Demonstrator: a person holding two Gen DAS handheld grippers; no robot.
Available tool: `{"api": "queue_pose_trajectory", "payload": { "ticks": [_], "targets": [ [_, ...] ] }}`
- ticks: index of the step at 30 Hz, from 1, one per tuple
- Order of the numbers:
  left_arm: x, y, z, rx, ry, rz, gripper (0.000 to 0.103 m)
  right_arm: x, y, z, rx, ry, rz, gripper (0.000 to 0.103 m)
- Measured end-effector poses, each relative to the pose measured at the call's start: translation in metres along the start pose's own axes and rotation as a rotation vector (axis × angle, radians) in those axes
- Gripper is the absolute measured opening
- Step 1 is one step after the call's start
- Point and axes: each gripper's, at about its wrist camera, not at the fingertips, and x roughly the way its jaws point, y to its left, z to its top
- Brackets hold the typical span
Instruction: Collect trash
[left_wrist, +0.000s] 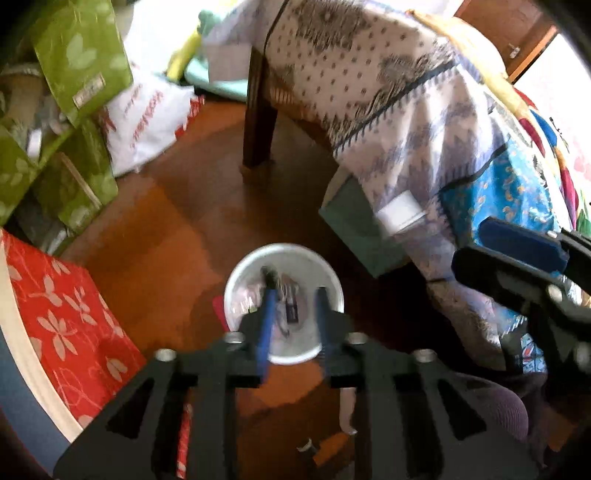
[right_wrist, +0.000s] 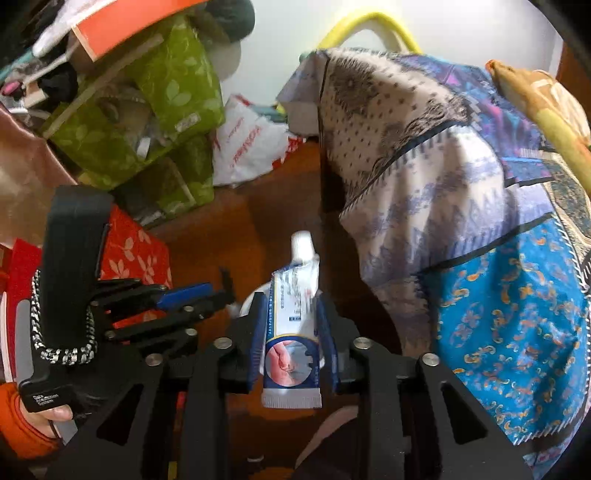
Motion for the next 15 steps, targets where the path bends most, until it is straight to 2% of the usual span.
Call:
{"api": "queue_pose_trajectory", "payload": {
  "ticks": [2, 6, 11, 15],
  "targets": [
    [0.000, 0.002, -0.003, -0.004, 0.002, 0.003, 0.034, 0.005, 0.002, -0.002, -0.010, 0.014, -0.024, 0.044],
    [-0.010, -0.001, -0.009, 0.035, -0.005, 0.048, 0.034, 0.001, 0.000, -0.008, -0.002, 0.007, -0.050, 0.044],
    [-0.049, -0.012, -0.015, 0.081, -0.086, 0.067, 0.034, -0.024, -0.012, -0.016, 0.049, -0.018, -0.050, 0.044],
    [-0.092, -0.027, -0.021, 0.116, -0.174, 0.060, 0.034, -0.066, -0.013, -0.026, 0.065, -0.097, -0.083, 0.044]
  ]
}}
